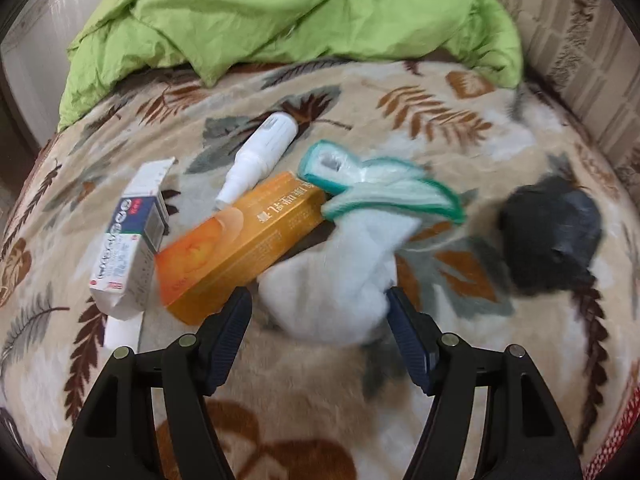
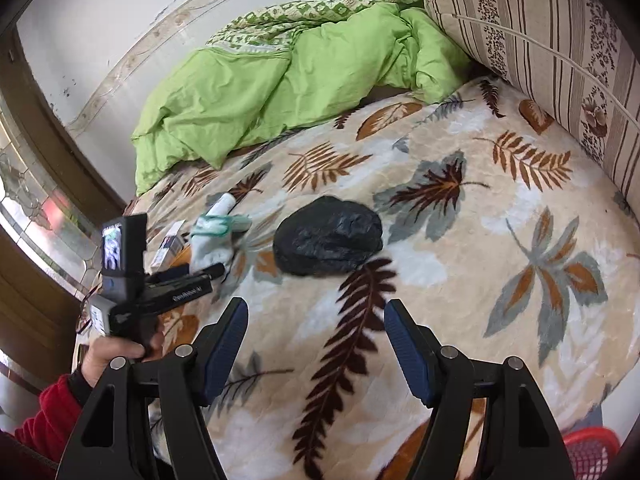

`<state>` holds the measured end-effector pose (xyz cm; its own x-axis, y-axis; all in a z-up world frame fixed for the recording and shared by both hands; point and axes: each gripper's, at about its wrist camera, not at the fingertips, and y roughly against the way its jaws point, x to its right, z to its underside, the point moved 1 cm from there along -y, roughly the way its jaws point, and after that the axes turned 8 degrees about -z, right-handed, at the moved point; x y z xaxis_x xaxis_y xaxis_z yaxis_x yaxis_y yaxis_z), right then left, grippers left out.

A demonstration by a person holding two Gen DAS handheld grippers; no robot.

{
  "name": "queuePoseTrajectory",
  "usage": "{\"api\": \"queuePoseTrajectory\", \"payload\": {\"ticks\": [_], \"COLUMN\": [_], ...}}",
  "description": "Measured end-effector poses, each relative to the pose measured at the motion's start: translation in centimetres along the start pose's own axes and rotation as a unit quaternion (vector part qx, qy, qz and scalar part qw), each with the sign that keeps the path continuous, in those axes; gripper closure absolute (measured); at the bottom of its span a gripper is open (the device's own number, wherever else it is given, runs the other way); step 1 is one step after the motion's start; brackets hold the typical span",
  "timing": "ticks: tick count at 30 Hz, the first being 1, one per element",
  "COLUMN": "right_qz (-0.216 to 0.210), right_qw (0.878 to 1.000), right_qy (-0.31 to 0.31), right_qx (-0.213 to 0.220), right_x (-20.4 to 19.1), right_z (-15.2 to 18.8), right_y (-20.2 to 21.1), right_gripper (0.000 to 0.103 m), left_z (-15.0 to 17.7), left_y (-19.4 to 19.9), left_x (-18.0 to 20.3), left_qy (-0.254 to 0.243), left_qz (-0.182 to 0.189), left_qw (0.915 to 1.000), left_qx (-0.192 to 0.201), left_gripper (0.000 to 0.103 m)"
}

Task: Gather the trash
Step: 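Move both tools back over the bed, then grasp the white sock with teal item using the left tool, then grasp the black plastic bag with the right tool while the left tool holds the sock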

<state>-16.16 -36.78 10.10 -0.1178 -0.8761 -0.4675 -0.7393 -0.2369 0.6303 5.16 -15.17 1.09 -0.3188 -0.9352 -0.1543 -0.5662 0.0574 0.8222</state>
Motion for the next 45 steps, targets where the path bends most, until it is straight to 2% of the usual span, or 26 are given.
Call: {"api": "queuePoseTrajectory", "payload": {"ticks": [1, 2, 4, 6, 8, 11, 16, 20, 25, 27, 30, 34, 36, 40, 43, 45], "right_qz": [0.001, 0.001, 0.000, 0.000, 0.004, 0.003, -0.006, -0.036, -0.077, -0.087, -0.070, -0.008, 0.008, 0.020, 0.041, 0.039], "right_qw": [1.000, 1.000, 1.000, 1.000, 1.000, 0.999, 0.999, 0.997, 0.994, 0.993, 0.995, 0.993, 0.990, 0.981, 0.968, 0.961], "right_qy": [0.000, 0.000, 0.004, 0.011, 0.025, 0.033, 0.006, -0.041, -0.048, -0.028, 0.022, 0.107, 0.133, 0.188, 0.239, 0.262], "right_qx": [0.002, 0.004, 0.008, 0.008, 0.006, -0.001, -0.034, -0.049, -0.063, -0.073, -0.072, -0.051, -0.047, -0.049, -0.061, -0.074], "right_x": [0.1, 0.2, 0.2, 0.2, 0.1, 0.6, 3.3, 4.2, 1.4, -0.2, -2.1, -3.3, -3.5, -4.1, -4.2, -3.9], "right_z": [-0.5, -0.9, -2.0, -3.0, -4.4, -6.6, -8.3, -6.6, -2.5, -1.2, -0.3, -1.0, -1.5, -2.8, -3.8, -4.4], "right_y": [-0.4, -0.7, -1.9, -3.3, -5.0, -7.7, -12.4, -12.8, -10.6, -9.7, -8.4, -7.4, -7.5, -8.6, -9.9, -11.0], "right_gripper": [0.025, 0.023, 0.021, 0.019, 0.019, 0.018, 0.018, 0.018, 0.018, 0.018, 0.018, 0.018, 0.018, 0.018, 0.018, 0.018], "left_z": [0.0, 0.1, 0.3, 0.6, 1.2, 2.3, 4.3, 5.1, 5.3, 5.5, 5.7, 5.7, 5.7, 5.6, 5.6, 5.5], "left_y": [-0.4, -0.5, 0.2, 1.3, 2.8, 5.2, 7.6, 7.8, 6.5, 6.2, 6.1, 6.1, 6.1, 5.9, 5.7, 5.6], "left_x": [0.0, 0.0, 0.3, 0.4, 0.1, -0.5, -2.2, -3.8, -5.7, -6.1, -6.5, -6.5, -6.4, -6.5, -6.6, -6.6], "left_qy": [0.005, 0.016, 0.014, 0.013, 0.024, 0.032, 0.055, 0.075, 0.106, 0.115, 0.119, 0.119, 0.117, 0.119, 0.120, 0.120], "left_qz": [0.003, 0.019, 0.020, 0.030, 0.054, 0.068, 0.093, 0.094, 0.098, 0.105, 0.105, 0.111, 0.117, 0.123, 0.125, 0.127], "left_qw": [1.0000, 0.9997, 0.9997, 0.9994, 0.9982, 0.9971, 0.9940, 0.9924, 0.9892, 0.9876, 0.9872, 0.9865, 0.9859, 0.9851, 0.9847, 0.9843], "left_qx": [-0.007, -0.009, 0.003, 0.009, 0.008, 0.014, 0.019, 0.026, 0.022, 0.018, 0.018, 0.021, 0.023, 0.021, 0.018, 0.018], "left_gripper": [0.046, 0.051, 0.070, 0.073, 0.073, 0.073, 0.073, 0.073, 0.073, 0.073, 0.073, 0.073, 0.073, 0.073, 0.073, 0.073]}}
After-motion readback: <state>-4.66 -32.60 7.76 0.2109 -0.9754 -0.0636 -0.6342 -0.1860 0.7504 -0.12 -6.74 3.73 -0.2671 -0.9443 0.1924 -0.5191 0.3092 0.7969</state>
